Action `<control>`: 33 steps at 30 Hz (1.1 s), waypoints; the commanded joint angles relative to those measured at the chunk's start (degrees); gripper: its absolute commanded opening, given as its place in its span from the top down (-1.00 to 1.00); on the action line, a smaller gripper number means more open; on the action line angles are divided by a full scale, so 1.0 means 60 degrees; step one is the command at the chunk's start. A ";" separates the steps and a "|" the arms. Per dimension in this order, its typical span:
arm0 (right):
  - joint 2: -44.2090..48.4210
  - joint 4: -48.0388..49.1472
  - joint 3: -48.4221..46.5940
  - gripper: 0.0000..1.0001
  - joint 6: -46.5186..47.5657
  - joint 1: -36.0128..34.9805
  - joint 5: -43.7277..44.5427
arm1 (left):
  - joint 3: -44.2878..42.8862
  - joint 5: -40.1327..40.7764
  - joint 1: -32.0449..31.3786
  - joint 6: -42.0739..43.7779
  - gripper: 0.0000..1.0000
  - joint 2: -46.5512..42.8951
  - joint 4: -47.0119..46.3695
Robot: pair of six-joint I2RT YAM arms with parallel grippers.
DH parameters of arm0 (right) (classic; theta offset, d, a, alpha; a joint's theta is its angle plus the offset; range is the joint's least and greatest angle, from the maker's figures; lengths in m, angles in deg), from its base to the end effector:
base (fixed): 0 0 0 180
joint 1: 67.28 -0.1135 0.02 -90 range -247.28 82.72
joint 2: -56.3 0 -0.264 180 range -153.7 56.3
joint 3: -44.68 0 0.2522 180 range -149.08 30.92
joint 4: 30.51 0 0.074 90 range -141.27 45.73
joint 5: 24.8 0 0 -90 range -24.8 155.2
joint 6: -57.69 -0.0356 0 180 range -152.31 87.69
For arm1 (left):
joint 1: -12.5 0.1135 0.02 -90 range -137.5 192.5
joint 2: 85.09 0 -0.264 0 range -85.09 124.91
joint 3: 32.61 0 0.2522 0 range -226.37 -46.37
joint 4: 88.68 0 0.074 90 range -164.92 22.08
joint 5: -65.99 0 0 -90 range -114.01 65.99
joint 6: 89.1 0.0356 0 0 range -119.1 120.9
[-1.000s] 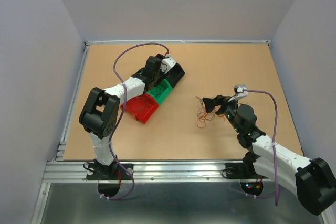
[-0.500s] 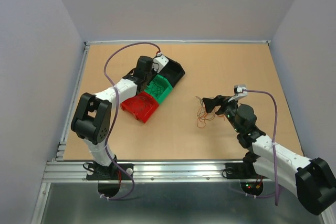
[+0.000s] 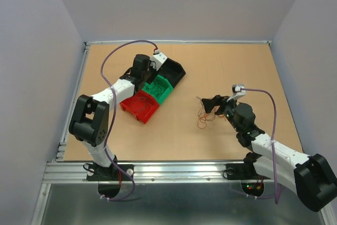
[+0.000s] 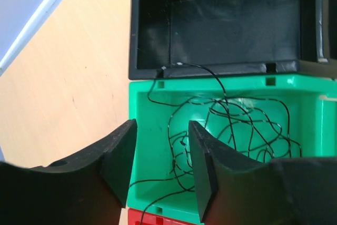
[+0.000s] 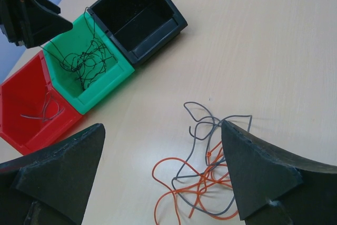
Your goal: Untangle the cables
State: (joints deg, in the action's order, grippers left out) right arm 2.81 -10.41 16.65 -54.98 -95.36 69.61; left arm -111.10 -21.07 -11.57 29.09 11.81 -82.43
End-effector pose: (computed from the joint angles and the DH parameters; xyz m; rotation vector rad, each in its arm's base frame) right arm 0.1774 0.0916 0.2070 -0.0207 1.6998 0.6038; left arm 0.3574 -0.1576 0.2502 0.8520 1.8116 0.0975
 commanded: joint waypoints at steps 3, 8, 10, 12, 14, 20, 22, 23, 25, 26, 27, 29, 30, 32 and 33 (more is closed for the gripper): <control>-0.0137 0.0361 -0.0729 -0.93 0.0176 0.0080 -0.0192 | -0.0710 -0.1044 0.0438 -0.0346 -0.24 0.0358 -0.0756; -0.0078 0.0391 -0.0670 -0.93 0.0205 0.0079 -0.0221 | -0.1018 -0.1383 0.0585 -0.0449 -0.25 0.0695 -0.0741; -0.0064 0.0405 -0.0685 -0.93 0.0205 0.0080 -0.0207 | -0.1120 -0.1413 0.0585 -0.0449 -0.25 0.0841 -0.0682; -0.0049 0.0391 -0.0685 -0.93 0.0220 0.0080 -0.0221 | -0.1238 -0.1530 0.0599 -0.0435 -0.24 0.0944 -0.0653; -0.0049 0.0391 -0.0670 -0.93 0.0205 0.0080 -0.0221 | -0.1485 -0.1603 0.0599 -0.0362 -0.22 0.1075 -0.0566; -0.0049 0.0391 -0.0685 -0.93 0.0161 0.0080 -0.0309 | -0.2350 -0.2057 0.0599 -0.0332 -0.12 0.1851 0.0005; -0.0034 0.0405 -0.0685 -0.93 0.0147 0.0080 -0.0353 | -0.2570 -0.1999 0.0599 -0.0303 0.01 0.2158 0.0181; -0.0020 0.0405 -0.0685 -0.93 0.0147 0.0080 -0.0353 | -0.2644 -0.1999 0.0614 -0.0288 0.07 0.2233 0.0370; 0.0024 0.0391 -0.0655 -0.93 0.0147 0.0080 -0.0353 | -0.2688 -0.1970 0.0643 -0.0288 0.34 0.2292 0.0460; 0.0053 0.0405 -0.0641 -0.93 0.0147 0.0080 -0.0339 | -0.2587 -0.2027 0.0658 -0.0288 0.61 0.2219 0.0460; 0.0126 0.0391 -0.0597 -0.93 0.0161 0.0065 -0.0310 | -0.2513 -0.2072 0.0658 -0.0288 0.73 0.2146 0.0475; 0.0258 0.0391 -0.0553 -0.93 0.0176 0.0080 -0.0251 | -0.2193 -0.2145 0.0673 -0.0244 0.94 0.1854 0.0475; 0.0302 0.0391 -0.0524 -0.93 0.0161 0.0080 -0.0236 | -0.2074 -0.2160 0.0673 -0.0215 0.98 0.1736 0.0460; 0.0375 0.0376 -0.0451 -0.93 0.0205 0.0080 -0.0207 | -0.1693 -0.2072 0.0673 -0.0157 1.00 0.1341 0.0402; 0.0448 0.0361 -0.0436 -0.93 0.0205 0.0080 -0.0178 | -0.1547 -0.2028 0.0673 -0.0127 1.00 0.1209 0.0373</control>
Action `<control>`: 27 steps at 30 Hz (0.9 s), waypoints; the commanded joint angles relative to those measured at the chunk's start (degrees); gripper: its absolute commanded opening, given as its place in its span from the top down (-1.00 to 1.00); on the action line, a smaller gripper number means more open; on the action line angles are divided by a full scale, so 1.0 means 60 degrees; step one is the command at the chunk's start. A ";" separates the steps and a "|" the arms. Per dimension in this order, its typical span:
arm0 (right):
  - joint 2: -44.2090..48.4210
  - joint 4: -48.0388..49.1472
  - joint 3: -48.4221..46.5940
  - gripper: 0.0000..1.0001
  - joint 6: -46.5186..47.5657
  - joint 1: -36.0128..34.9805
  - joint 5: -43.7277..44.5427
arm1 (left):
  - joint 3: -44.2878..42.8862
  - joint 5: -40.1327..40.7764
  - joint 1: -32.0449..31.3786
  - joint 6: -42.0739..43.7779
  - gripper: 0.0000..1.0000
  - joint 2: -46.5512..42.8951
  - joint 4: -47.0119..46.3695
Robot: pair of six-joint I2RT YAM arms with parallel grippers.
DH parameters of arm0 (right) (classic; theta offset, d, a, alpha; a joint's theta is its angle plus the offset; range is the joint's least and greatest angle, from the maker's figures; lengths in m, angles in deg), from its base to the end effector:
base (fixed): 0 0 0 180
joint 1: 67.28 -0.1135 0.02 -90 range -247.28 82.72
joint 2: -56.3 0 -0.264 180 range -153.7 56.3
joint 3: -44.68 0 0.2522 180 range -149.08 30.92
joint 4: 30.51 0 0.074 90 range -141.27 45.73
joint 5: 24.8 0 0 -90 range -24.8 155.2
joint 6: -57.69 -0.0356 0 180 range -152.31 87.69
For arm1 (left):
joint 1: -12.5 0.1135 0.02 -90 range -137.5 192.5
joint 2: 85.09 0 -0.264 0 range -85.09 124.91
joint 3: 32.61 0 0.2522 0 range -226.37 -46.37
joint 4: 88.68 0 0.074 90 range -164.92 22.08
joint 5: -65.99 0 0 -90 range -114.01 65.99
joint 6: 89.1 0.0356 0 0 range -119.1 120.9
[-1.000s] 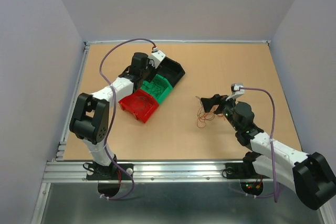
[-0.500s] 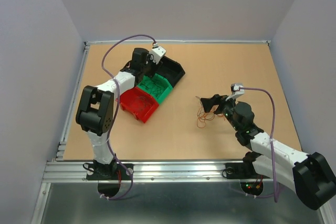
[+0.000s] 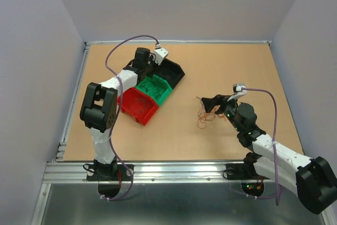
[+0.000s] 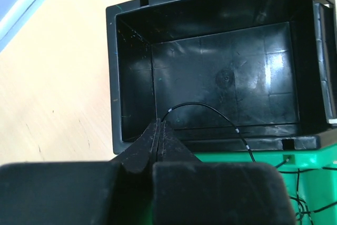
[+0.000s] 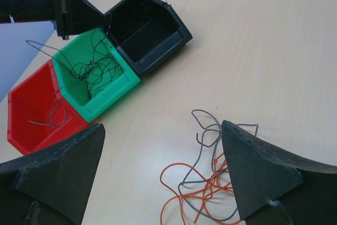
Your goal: Untangle the cables
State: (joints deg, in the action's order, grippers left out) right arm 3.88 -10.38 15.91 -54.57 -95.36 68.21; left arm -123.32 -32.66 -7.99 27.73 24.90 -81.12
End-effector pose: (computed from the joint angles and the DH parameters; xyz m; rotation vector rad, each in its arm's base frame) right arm 0.1768 0.0922 0.2148 -0.0436 1.6691 0.6279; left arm 0.4157 -0.1610 0.2290 0.9021 1.8236 -0.0844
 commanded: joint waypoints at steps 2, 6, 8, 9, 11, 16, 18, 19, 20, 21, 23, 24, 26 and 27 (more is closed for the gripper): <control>0.0314 0.0358 -0.0297 -0.93 0.0150 0.0080 0.0070 | 0.0885 -0.0054 0.0090 0.0157 1.00 -0.1383 0.0037; 0.0314 0.0314 -0.0312 -0.93 0.0151 0.0065 0.0070 | 0.1486 0.0122 0.0075 0.0333 1.00 -0.1925 -0.0124; 0.0329 0.0314 -0.0297 -0.93 0.0165 0.0065 0.0085 | 0.1690 0.0210 0.0075 0.0391 1.00 -0.2203 -0.0124; 0.0344 0.0299 -0.0283 -0.93 0.0165 0.0079 0.0085 | 0.1721 0.0210 0.0090 0.0421 1.00 -0.2292 -0.0110; 0.0373 0.0285 -0.0268 -0.93 0.0180 0.0065 0.0085 | 0.1779 0.0050 0.0090 0.0640 1.00 -0.2512 0.0210; 0.0446 0.0270 -0.0253 -0.93 0.0209 0.0065 0.0129 | 0.1487 0.0210 0.0061 0.1036 1.00 -0.2250 0.1018; 0.0446 0.0255 -0.0253 -0.93 0.0209 0.0080 0.0129 | 0.1457 0.0210 0.0061 0.1299 1.00 -0.2117 0.1515; 0.0432 0.0241 -0.0253 -0.93 0.0209 0.0080 0.0100 | 0.1457 0.0181 0.0046 0.1372 1.00 -0.2001 0.1589; 0.0432 0.0240 -0.0253 -0.93 0.0224 0.0080 0.0100 | 0.1457 0.0297 0.0032 0.1504 1.00 -0.1956 0.1734; 0.0432 0.0240 -0.0253 -0.93 0.0209 0.0080 0.0129 | 0.1443 0.0443 0.0002 0.1548 1.00 -0.1869 0.1765; 0.0403 0.0240 -0.0282 -0.93 0.0209 0.0080 0.0114 | 0.1385 0.0983 -0.0114 0.1549 1.00 -0.1548 0.1765; 0.0388 0.0255 -0.0297 -0.93 0.0209 0.0080 0.0085 | 0.1355 0.1175 -0.0173 0.1520 1.00 -0.1400 0.1678; 0.0286 0.0240 -0.0326 -0.93 0.0180 0.0065 0.0041 | 0.1209 0.1672 -0.0363 0.1491 1.00 -0.0919 0.1619; 0.0227 0.0240 -0.0370 -0.93 0.0194 0.0079 -0.0002 | 0.1165 0.1820 -0.0451 0.1461 1.00 -0.0742 0.1561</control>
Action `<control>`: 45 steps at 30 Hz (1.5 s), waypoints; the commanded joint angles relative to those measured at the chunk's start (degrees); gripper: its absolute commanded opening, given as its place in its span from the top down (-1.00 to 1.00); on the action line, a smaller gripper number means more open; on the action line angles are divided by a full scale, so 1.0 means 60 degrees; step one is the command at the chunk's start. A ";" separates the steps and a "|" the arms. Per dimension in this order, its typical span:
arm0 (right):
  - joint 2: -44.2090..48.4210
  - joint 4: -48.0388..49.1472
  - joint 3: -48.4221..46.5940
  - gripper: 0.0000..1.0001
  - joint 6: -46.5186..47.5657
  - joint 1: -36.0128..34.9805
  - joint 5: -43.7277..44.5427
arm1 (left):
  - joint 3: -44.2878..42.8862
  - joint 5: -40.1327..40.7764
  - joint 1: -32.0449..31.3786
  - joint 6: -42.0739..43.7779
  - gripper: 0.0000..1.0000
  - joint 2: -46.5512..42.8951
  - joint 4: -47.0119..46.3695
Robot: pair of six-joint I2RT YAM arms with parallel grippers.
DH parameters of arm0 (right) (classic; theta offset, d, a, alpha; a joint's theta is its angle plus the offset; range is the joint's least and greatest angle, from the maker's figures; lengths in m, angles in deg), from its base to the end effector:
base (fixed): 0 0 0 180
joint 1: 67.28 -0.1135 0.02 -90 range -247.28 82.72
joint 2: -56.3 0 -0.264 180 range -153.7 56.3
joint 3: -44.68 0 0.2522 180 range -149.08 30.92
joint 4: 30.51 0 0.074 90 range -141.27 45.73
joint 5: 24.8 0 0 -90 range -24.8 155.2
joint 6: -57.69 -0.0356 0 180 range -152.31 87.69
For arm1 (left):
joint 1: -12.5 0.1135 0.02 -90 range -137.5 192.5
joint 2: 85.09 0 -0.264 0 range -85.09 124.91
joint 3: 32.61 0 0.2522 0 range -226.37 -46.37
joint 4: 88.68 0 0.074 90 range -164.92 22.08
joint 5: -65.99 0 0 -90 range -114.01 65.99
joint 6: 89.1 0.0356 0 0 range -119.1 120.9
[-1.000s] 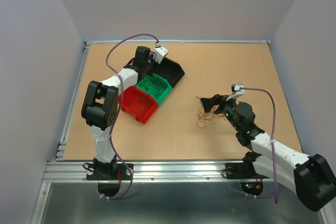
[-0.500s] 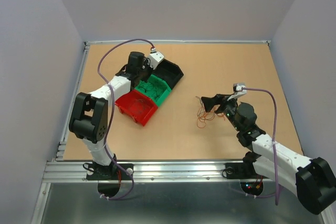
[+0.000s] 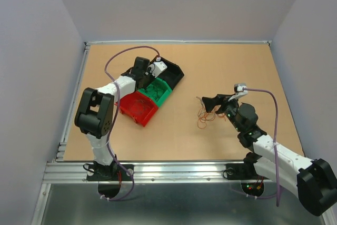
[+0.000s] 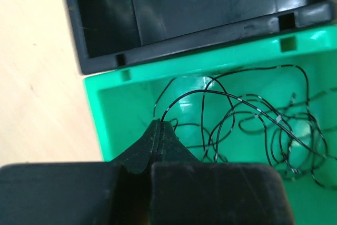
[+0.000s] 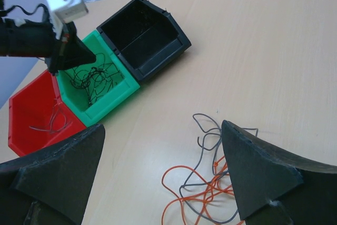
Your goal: Untangle the cables
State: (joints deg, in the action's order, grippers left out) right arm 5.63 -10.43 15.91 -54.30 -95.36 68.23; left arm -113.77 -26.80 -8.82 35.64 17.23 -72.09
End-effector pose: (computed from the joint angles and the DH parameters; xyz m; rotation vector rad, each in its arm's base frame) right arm 0.1740 0.0907 0.2202 -0.0451 1.6388 0.6326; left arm 0.3703 -0.1464 0.2133 1.0713 1.9556 0.0738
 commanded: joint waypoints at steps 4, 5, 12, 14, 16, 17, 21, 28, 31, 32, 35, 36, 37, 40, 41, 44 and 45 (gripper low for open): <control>-0.0343 0.0248 -0.0487 -0.93 0.0180 0.0065 -0.0123 | -0.0413 0.1853 -0.0562 0.0113 0.85 0.1124 -0.0309; -0.0488 0.0248 -0.0545 -0.93 0.0224 0.0079 -0.0225 | -0.0369 0.1929 -0.0563 0.0084 0.79 0.1096 -0.0427; -0.0812 0.0087 -0.0722 -0.93 0.0312 0.0079 -0.0373 | 0.0465 0.1168 -0.0563 -0.0121 0.22 -0.0250 -0.1408; -0.0652 -0.0409 -0.0838 -0.93 0.0341 0.0080 -0.0315 | 0.0728 0.1168 -0.0563 -0.0136 0.15 -0.0645 -0.1657; -0.0302 -0.1546 -0.0970 -0.93 0.0341 0.0080 0.0049 | 0.0919 0.1255 -0.0563 -0.0136 0.07 -0.0997 -0.1848; -0.0183 -0.1974 -0.1072 -0.93 0.0327 0.0080 0.0255 | 0.1094 0.1342 -0.0563 -0.0136 0.05 -0.1115 -0.1936; 0.0155 -0.3456 -0.1219 -0.81 0.0079 0.0065 0.1456 | 0.1577 0.1417 -0.0563 -0.0078 -0.11 -0.1745 -0.2623; 0.0009 -0.3810 -0.1439 -0.38 0.0195 0.0050 0.0712 | 0.2692 0.0598 -0.0577 0.0054 -0.60 -0.3297 -0.3445; 0.0066 -0.3781 -0.1440 -0.49 0.0224 0.0050 0.0886 | 0.3145 0.0055 -0.1101 0.0142 -0.98 -0.4233 -0.3489; 0.0125 -0.3766 -0.1425 -0.51 0.0210 0.0036 0.0974 | 0.3451 0.0214 -0.1380 0.0302 -0.98 -0.4381 -0.3620; 0.0476 -0.3664 -0.1309 -0.59 0.0151 0.0036 0.1253 | 0.3805 0.0217 -0.2611 0.0465 -0.98 -0.4690 -0.3622; 0.0579 -0.3620 -0.1264 -0.59 0.0093 0.0050 0.1340 | 0.3777 0.0070 -0.2816 0.0363 -0.98 -0.4662 -0.3549; 0.0725 -0.3576 -0.1206 -0.60 0.0049 0.0050 0.1530 | 0.3719 -0.0105 -0.2992 0.0290 -0.98 -0.4618 -0.3417; 0.1354 -0.3488 -0.0972 -0.59 -0.0112 0.0050 0.2056 | 0.3193 -0.0574 -0.3637 -0.0412 -0.98 -0.4121 -0.2964; 0.1690 -0.3444 -0.0927 -0.59 -0.0156 0.0050 0.2262 | 0.3017 -0.0851 -0.3798 -0.0588 -0.98 -0.3800 -0.2802; 0.2248 -0.3385 -0.0649 -0.61 -0.0405 0.0050 0.3053 | 0.2459 -0.1249 -0.4399 -0.1102 -0.96 -0.3170 -0.2566; 0.2598 -0.3356 -0.0518 -0.61 -0.0536 0.0050 0.3331 | 0.2212 -0.1380 -0.4633 -0.1262 -0.93 -0.3008 -0.2581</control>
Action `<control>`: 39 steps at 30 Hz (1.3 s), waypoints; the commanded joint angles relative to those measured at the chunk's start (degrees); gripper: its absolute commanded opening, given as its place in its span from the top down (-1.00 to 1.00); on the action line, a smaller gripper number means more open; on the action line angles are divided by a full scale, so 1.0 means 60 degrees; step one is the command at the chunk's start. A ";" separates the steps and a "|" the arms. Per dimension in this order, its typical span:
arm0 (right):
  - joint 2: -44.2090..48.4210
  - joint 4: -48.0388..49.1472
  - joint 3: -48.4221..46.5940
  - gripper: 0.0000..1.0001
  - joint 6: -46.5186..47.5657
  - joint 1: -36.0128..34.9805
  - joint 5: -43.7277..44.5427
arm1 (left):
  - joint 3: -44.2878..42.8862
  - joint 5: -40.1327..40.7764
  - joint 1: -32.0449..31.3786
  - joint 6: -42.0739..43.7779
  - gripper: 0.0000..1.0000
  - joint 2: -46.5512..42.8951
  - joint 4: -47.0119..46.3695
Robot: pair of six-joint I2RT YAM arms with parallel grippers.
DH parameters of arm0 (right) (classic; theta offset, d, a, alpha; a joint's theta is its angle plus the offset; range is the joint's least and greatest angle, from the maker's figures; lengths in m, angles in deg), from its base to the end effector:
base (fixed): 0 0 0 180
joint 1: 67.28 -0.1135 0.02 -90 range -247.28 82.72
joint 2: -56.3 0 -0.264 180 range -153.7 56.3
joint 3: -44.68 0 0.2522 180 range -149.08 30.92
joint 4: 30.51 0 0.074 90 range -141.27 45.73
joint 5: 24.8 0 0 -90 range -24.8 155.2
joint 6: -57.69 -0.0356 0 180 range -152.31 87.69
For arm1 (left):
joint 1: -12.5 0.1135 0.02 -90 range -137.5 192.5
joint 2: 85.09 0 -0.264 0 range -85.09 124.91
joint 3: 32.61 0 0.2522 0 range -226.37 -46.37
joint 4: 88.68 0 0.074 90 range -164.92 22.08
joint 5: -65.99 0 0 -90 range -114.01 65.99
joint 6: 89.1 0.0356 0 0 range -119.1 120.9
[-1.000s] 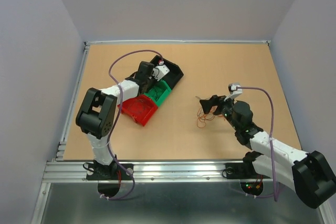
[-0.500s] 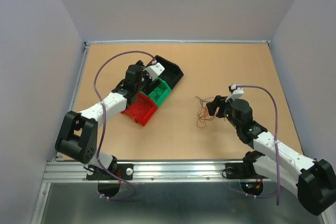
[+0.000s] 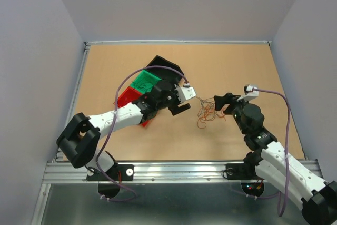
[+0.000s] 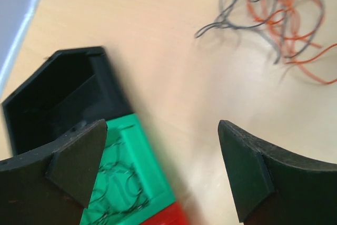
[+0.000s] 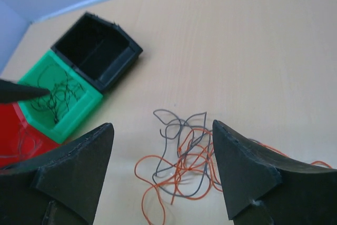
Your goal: Untangle the cables
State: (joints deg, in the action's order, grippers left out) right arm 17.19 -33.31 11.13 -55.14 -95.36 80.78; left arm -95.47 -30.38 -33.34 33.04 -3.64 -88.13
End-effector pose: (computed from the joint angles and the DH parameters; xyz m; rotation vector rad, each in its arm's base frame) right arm 0.1574 0.0731 0.2399 0.1241 1.7254 0.4256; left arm 0.2223 -0.2346 0.2583 1.2606 1.4371 -0.2676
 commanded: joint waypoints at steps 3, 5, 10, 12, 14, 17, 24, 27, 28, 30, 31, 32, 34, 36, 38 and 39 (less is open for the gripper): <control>0.1417 0.0502 0.0485 -0.61 -0.0574 0.0065 0.1549 | -0.1350 -0.1353 -0.0665 -0.1064 -0.81 0.1203 0.0107; 0.1742 0.0532 0.0675 -0.61 -0.0619 0.0050 0.1755 | -0.1600 -0.1835 -0.0694 -0.1269 -0.75 0.1729 0.0107; 0.2591 0.0561 0.0954 -0.61 -0.0692 0.0050 0.1931 | -0.2567 -0.2277 -0.0870 -0.1592 -0.72 0.2727 0.0502; 0.2710 0.0561 0.1013 -0.61 -0.0721 0.0065 0.1902 | -0.2962 -0.2337 -0.0928 -0.1738 -0.68 0.3211 0.0663; 0.2783 0.0546 0.1028 -0.61 -0.0707 0.0050 0.1873 | -0.3372 -0.2409 -0.0987 -0.1782 -0.59 0.3678 0.0839; 0.2725 0.0561 0.1013 -0.61 -0.0678 0.0050 0.1814 | -0.3768 -0.2614 -0.1147 -0.1681 -0.35 0.4163 0.1189; 0.2535 0.0561 0.0955 -0.61 -0.0430 0.0050 0.1624 | -0.4048 -0.2264 -0.1368 -0.1241 1.00 0.4516 0.1689; 0.2476 0.0561 0.0911 -0.61 -0.0050 0.0050 0.0864 | -0.3683 -0.2263 -0.1368 -0.1109 1.00 0.3932 0.1441; 0.2490 0.0590 0.0896 -0.61 0.0054 0.0036 0.0644 | -0.3595 -0.2278 -0.1368 -0.1080 1.00 0.3756 0.1382; 0.2578 0.0823 0.1013 -0.62 0.0360 0.0050 -0.0234 | -0.3288 -0.2293 -0.1353 -0.1021 1.00 0.3170 0.1193; 0.2622 0.0999 0.1115 -0.62 0.0464 0.0050 -0.0585 | -0.3199 -0.2307 -0.1353 -0.0992 1.00 0.2965 0.1162; 0.2782 0.1479 0.1217 -0.62 0.0552 0.0065 -0.1270 | -0.3111 -0.2307 -0.1353 -0.0992 1.00 0.2572 0.1133; 0.2886 0.2284 0.1583 -0.62 0.0815 0.0065 -0.1948 | -0.2877 -0.2292 -0.1324 -0.1006 1.00 0.2174 0.1045; 0.2930 0.2814 0.1890 -0.64 0.1020 0.0050 -0.2943 | -0.2628 -0.2307 -0.1222 -0.1108 1.00 0.1559 0.0884; 0.2872 0.3501 0.2009 -0.64 0.1095 0.0065 -0.3806 | -0.2510 -0.2380 -0.1119 -0.1196 1.00 0.1033 0.0825; 0.2726 0.3665 0.2068 -0.64 0.1138 0.0050 -0.4043 | -0.2452 -0.2511 -0.1061 -0.1211 1.00 0.0870 0.0825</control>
State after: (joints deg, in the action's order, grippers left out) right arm 34.28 -21.84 21.53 -51.46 -95.36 68.30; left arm -111.38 -43.65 -40.86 26.11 7.62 -79.76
